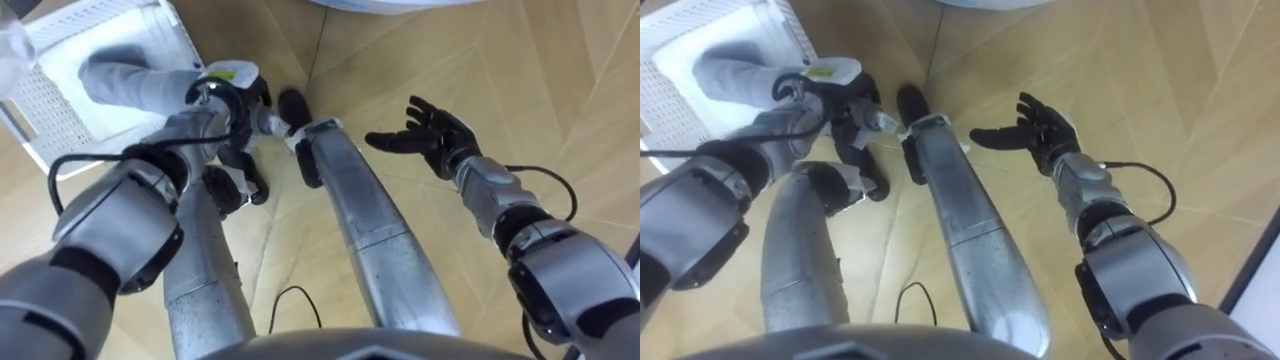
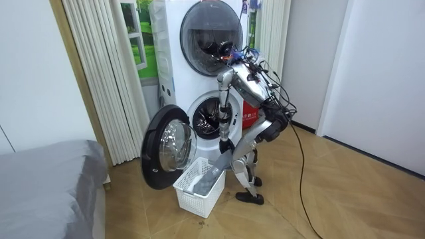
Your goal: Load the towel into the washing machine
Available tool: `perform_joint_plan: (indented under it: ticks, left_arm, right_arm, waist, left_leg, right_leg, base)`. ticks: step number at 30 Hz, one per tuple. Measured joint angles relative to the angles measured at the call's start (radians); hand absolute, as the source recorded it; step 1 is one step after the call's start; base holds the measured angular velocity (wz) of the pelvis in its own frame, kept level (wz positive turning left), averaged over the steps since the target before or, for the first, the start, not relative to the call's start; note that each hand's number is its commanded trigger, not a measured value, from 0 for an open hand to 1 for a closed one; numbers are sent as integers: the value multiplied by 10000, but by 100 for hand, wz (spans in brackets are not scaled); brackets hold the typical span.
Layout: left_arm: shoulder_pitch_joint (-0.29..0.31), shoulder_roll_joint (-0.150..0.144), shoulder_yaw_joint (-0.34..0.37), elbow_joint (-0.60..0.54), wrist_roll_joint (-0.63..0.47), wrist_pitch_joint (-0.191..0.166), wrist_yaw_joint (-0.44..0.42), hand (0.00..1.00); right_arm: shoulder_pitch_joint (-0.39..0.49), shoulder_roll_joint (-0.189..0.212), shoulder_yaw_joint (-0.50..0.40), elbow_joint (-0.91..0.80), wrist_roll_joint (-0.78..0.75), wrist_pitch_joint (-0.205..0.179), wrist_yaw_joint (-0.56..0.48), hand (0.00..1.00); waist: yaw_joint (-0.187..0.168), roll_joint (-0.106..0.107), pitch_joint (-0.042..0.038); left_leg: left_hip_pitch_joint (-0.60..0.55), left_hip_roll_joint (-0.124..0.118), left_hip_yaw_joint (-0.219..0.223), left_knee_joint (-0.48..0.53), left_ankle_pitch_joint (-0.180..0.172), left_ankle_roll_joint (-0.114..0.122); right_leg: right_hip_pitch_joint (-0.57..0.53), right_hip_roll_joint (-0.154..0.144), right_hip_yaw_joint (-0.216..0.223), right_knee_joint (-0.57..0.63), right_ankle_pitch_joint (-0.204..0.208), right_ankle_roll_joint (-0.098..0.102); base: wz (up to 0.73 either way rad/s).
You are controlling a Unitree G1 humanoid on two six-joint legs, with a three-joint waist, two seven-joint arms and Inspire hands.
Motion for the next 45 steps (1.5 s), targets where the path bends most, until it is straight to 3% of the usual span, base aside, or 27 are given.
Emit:
perform_joint_plan:
  ticks: [7,17,20,25,29,32,36,39,42,44,45]
  left_arm:
    - [21,62,-511,61,8,267,-986,100]
    - [330,-1,-449,-30,3,204,-1139,100]
    - [584,-47,-383,-151,7,15,-874,100]
    - [1027,-403,753,-318,49,-620,214,100]
    - [1040,-430,1281,-369,-32,-878,1088,100]
    - [1131,-409,1722,-586,-538,-1291,1692,100]
    - [1503,-412,1997,-1433,-2287,-1639,2406,100]
    - [1731,-468,2298,-2175,-3979,-1884,2451,100]
    - [2301,-539,2666,-3130,-5898,-2083,2298,100]
    - [2513,-691,2655,-3187,-7194,-2135,2047,100]
    - [2758,-764,2635,-3211,-8008,-2135,1791,100]
  right_arm:
    - [-50,-9,-1,6,-2,4,84,0]
    - [50,-17,2,89,-307,101,-77,0]
    - [218,-7,7,118,-234,104,-179,0]
    - [591,-26,-2,46,-201,89,-362,0]
    - [749,57,11,-49,-162,77,-367,0]
    - [912,51,-6,-43,-31,-57,-548,0]
    - [1107,45,-5,-52,-7,-126,-709,0]
    - [1126,22,-27,-366,26,-145,-926,0]
    - [1082,81,-114,-935,-335,-333,-942,0]
    - [1124,129,-46,-1349,-321,-395,-958,0]
    - [1297,183,16,-1597,-325,-392,-908,0]
  waist:
    - [-33,0,0]
    - [-58,-59,22]
    - [-11,-64,17]
    - [474,-90,4]
    - [510,-88,4]
    - [686,-83,1]
    - [1090,-21,-31]
    - [1519,-34,-50]
    - [1681,-9,-81]
    - [1870,-43,-128]
    - [1950,-72,-192]
  left_leg:
    - [89,-19,189,-192,7,7]
    - [700,-164,273,-360,37,48]
    - [1258,-173,269,-587,36,50]
    - [2469,-189,467,-1102,44,43]
    - [3166,-192,482,-1383,106,29]
    - [3919,-191,548,-1722,161,25]
    - [4630,-241,524,-2109,229,3]
    - [4874,-349,635,-2320,327,31]
    - [4990,-379,755,-2374,378,61]
    - [5157,-389,757,-2396,388,71]
    - [5323,-389,759,-2414,390,70]
  right_leg:
    - [1,-93,-3,-67,-101,-4]
    - [529,-206,88,-56,-187,56]
    - [1111,-211,72,-290,-175,75]
    - [2235,-318,-6,-672,-202,62]
    - [2998,-444,-251,-953,-225,31]
    - [3781,-540,-413,-1269,-224,31]
    - [4546,-728,-802,-1683,-214,6]
    - [4712,-902,-905,-1730,-216,8]
    - [4791,-1024,-1032,-1738,-218,4]
    - [4969,-1024,-1047,-1810,-215,5]
    - [5133,-1024,-1053,-1853,-216,6]
  base:
    - [1]
    - [2]
    - [0]
    - [-2]
    - [10]
    - [7]
    - [3]
    - [0]
    - [-2]
    - [0]
    - [0]
